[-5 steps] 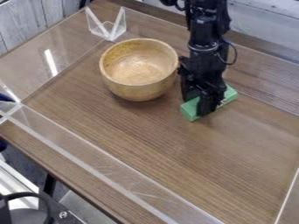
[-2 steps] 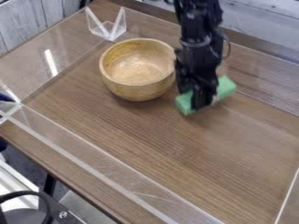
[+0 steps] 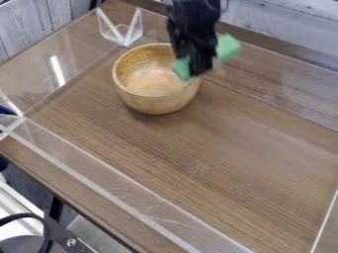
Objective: Put the green block in the brown bowl
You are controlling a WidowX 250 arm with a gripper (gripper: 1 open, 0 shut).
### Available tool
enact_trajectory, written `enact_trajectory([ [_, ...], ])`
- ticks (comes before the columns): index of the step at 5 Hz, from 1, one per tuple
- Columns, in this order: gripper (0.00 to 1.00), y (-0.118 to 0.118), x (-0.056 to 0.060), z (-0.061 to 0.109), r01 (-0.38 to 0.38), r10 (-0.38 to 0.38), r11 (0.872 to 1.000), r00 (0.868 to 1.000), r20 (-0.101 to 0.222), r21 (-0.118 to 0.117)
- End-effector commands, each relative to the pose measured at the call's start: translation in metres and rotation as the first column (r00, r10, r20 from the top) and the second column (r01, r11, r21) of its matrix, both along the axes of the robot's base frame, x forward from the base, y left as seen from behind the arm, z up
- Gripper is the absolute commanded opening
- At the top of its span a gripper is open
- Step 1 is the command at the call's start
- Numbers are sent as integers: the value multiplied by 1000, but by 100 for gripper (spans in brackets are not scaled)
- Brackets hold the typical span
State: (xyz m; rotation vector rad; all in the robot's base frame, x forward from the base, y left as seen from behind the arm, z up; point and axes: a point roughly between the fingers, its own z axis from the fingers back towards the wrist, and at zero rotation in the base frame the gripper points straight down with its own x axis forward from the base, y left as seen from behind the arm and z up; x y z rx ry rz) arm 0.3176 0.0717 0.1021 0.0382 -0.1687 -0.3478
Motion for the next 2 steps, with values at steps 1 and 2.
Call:
enact_trajectory([
  [1, 0, 5, 21, 9, -10, 8, 998, 999, 39, 60],
  [2, 0, 11, 27, -6, -24, 23, 994, 1000, 3, 103],
])
